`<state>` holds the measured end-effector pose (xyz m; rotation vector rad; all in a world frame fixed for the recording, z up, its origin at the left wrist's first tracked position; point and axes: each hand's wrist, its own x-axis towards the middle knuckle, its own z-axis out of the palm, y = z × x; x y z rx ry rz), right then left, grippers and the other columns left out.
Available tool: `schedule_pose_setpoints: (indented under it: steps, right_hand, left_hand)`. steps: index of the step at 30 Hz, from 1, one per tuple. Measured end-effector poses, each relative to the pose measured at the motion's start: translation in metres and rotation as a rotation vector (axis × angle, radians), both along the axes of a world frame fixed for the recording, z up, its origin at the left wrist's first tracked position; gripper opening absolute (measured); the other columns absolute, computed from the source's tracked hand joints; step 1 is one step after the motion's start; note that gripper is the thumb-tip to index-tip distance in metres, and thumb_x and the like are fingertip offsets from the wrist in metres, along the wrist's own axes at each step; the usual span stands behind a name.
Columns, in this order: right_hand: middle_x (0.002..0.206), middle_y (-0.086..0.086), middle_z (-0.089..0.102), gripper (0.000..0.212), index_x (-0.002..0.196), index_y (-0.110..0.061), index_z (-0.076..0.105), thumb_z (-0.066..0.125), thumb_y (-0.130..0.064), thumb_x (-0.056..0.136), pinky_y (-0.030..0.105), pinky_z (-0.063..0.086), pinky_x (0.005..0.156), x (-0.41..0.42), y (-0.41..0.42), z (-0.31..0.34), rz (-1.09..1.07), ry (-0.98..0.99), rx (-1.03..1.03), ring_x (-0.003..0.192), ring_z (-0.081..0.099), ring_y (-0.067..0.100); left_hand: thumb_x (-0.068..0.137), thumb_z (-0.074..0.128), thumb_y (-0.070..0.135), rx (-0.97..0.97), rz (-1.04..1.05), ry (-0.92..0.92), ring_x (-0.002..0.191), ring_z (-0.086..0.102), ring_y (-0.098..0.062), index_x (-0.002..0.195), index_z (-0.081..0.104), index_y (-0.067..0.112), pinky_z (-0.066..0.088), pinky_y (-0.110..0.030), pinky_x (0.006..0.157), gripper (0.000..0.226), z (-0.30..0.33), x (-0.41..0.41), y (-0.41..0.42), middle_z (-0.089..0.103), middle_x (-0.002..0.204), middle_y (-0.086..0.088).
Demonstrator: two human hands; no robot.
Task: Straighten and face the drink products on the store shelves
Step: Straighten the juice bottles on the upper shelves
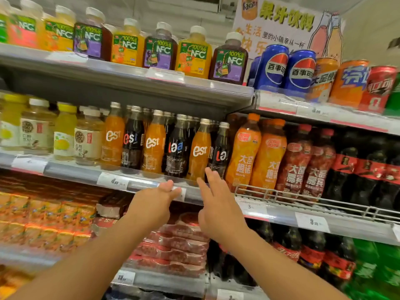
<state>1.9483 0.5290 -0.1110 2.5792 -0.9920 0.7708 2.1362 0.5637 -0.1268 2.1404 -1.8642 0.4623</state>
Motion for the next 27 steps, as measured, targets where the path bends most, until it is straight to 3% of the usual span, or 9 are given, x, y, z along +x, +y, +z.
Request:
schedule_pose_setpoints:
  steps: [4, 7, 12, 15, 18, 21, 24, 27]
  right_hand:
    - [0.151, 0.005, -0.038, 0.085, 0.154, -0.015, -0.007, 0.050, -0.024, 0.092, 0.038, -0.017, 0.113, 0.006, -0.010, -0.036, -0.139, 0.106, 0.042, 0.141, -0.034, 0.027]
    - [0.153, 0.011, -0.034, 0.086, 0.153, -0.009, -0.007, 0.049, -0.022, 0.090, 0.039, -0.025, 0.108, 0.010, -0.017, -0.045, -0.174, 0.120, -0.021, 0.139, -0.035, 0.030]
    - [0.159, 0.018, -0.017, 0.083, 0.153, -0.004, 0.000, 0.050, -0.018, 0.088, 0.044, -0.019, 0.112, 0.013, -0.021, -0.051, -0.157, 0.076, -0.042, 0.145, -0.021, 0.035]
    - [0.157, 0.018, -0.022, 0.082, 0.152, -0.004, -0.006, 0.048, -0.020, 0.092, 0.044, -0.025, 0.108, 0.013, -0.024, -0.055, -0.144, 0.071, -0.074, 0.144, -0.023, 0.036]
    - [0.156, 0.018, -0.023, 0.084, 0.151, -0.004, -0.009, 0.049, -0.022, 0.093, 0.045, -0.025, 0.108, 0.014, -0.029, -0.059, -0.140, 0.058, -0.083, 0.144, -0.023, 0.036]
    - [0.158, 0.020, -0.012, 0.084, 0.152, -0.003, 0.004, 0.056, -0.019, 0.089, 0.047, -0.012, 0.114, 0.013, -0.027, -0.059, -0.154, 0.055, -0.077, 0.146, -0.013, 0.037]
    - [0.155, 0.017, -0.021, 0.086, 0.152, -0.004, 0.000, 0.054, -0.019, 0.088, 0.046, -0.015, 0.113, 0.012, -0.027, -0.057, -0.165, 0.079, -0.049, 0.142, -0.024, 0.032]
    - [0.150, 0.015, -0.035, 0.087, 0.150, -0.006, -0.014, 0.048, -0.020, 0.091, 0.045, -0.022, 0.110, 0.015, -0.027, -0.057, -0.199, 0.119, -0.043, 0.135, -0.037, 0.031]
  left_hand:
    - [0.088, 0.045, 0.014, 0.042, 0.039, -0.040, 0.125, 0.051, -0.028, 0.150, 0.021, 0.036, 0.049, -0.037, 0.085, 0.071, 0.001, -0.004, -0.006, 0.012, 0.162, 0.002]
    - [0.090, 0.045, 0.016, 0.029, 0.054, -0.059, 0.127, 0.049, -0.029, 0.151, 0.021, 0.034, 0.048, -0.040, 0.088, 0.068, -0.001, -0.007, -0.006, 0.013, 0.162, 0.000]
    - [0.087, 0.044, 0.015, 0.047, 0.097, -0.066, 0.118, 0.055, -0.028, 0.149, 0.022, 0.033, 0.045, -0.035, 0.075, 0.068, 0.000, -0.013, -0.003, 0.014, 0.161, 0.000]
    - [0.084, 0.046, 0.012, 0.051, 0.109, -0.064, 0.113, 0.058, -0.028, 0.147, 0.024, 0.035, 0.047, -0.035, 0.071, 0.070, -0.001, -0.012, -0.002, 0.016, 0.161, 0.003]
    - [0.082, 0.049, 0.009, 0.053, 0.085, -0.052, 0.126, 0.051, -0.026, 0.147, 0.021, 0.036, 0.051, -0.036, 0.075, 0.076, -0.001, -0.011, 0.001, 0.011, 0.162, 0.005]
    - [0.081, 0.051, 0.008, 0.078, 0.013, -0.042, 0.141, 0.033, -0.020, 0.149, 0.012, 0.038, 0.051, -0.034, 0.075, 0.084, -0.002, -0.008, 0.007, 0.001, 0.163, 0.007]
    - [0.082, 0.052, 0.008, 0.074, -0.066, -0.040, 0.148, 0.012, -0.013, 0.152, 0.007, 0.039, 0.044, -0.032, 0.091, 0.088, -0.002, 0.006, 0.013, -0.004, 0.162, 0.013]
    - [0.085, 0.051, 0.011, 0.014, -0.079, -0.131, 0.149, 0.002, -0.016, 0.154, 0.006, 0.028, 0.014, -0.038, 0.118, 0.084, -0.005, 0.028, 0.017, 0.000, 0.163, 0.005]
